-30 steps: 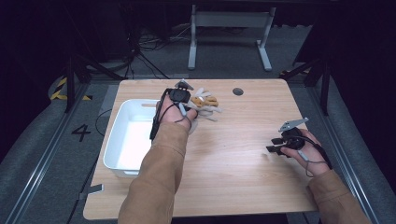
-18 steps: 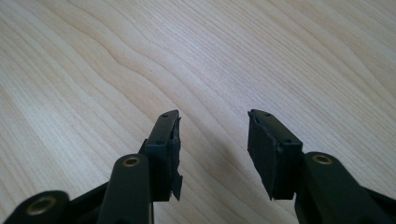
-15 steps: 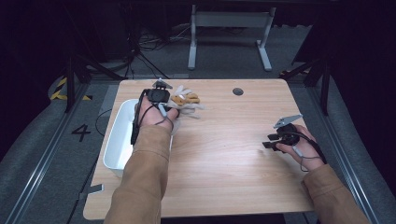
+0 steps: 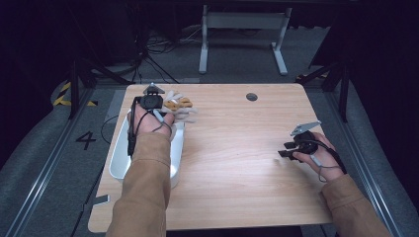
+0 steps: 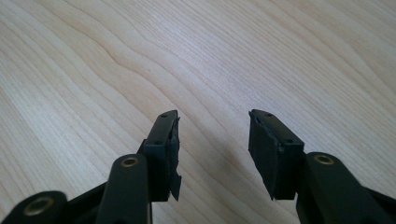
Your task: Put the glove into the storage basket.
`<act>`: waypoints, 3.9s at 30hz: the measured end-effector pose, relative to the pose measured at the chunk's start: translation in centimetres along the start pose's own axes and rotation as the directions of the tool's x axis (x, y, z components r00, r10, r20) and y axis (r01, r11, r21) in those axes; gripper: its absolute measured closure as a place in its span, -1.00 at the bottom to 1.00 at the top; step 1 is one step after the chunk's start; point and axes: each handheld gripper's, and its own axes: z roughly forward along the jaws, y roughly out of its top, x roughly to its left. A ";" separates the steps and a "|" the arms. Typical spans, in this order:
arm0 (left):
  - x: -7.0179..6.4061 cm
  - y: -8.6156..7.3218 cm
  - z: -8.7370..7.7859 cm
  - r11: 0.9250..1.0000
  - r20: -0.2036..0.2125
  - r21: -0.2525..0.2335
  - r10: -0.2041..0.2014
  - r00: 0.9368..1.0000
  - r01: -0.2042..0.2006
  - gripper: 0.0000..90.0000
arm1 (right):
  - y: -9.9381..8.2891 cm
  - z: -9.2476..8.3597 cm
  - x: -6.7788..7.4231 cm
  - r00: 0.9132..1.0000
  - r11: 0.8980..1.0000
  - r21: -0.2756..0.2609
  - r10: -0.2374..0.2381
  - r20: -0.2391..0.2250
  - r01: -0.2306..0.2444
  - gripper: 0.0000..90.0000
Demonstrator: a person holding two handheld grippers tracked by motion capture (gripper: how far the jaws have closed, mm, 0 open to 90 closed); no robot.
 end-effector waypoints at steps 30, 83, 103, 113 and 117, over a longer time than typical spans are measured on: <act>3.2 -1.2 0.3 0.986 -0.039 -0.059 -0.156 0.987 0.153 0.54 | -0.3 0.4 -0.2 1.000 1.000 0.009 0.003 0.001 -0.003 0.20; 6.8 -6.2 8.2 0.954 -0.090 0.095 -0.278 0.956 0.286 0.50 | -0.8 0.9 -0.7 1.000 1.000 0.021 0.023 -0.010 -0.022 0.16; 6.1 -5.9 9.4 0.943 -0.133 0.216 -0.230 0.964 0.255 -0.37 | -0.9 0.9 -1.0 0.999 0.999 0.005 0.043 -0.012 -0.043 0.14; 5.1 -6.1 9.3 0.929 -0.100 0.304 -0.188 0.977 0.210 -0.54 | -0.8 0.9 -0.8 0.999 0.999 0.000 0.044 -0.015 -0.044 0.11; 5.3 -6.0 9.2 0.941 -0.123 0.281 -0.158 0.980 0.187 -0.52 | -0.8 0.9 -0.8 0.999 0.999 -0.002 0.043 -0.016 -0.043 0.10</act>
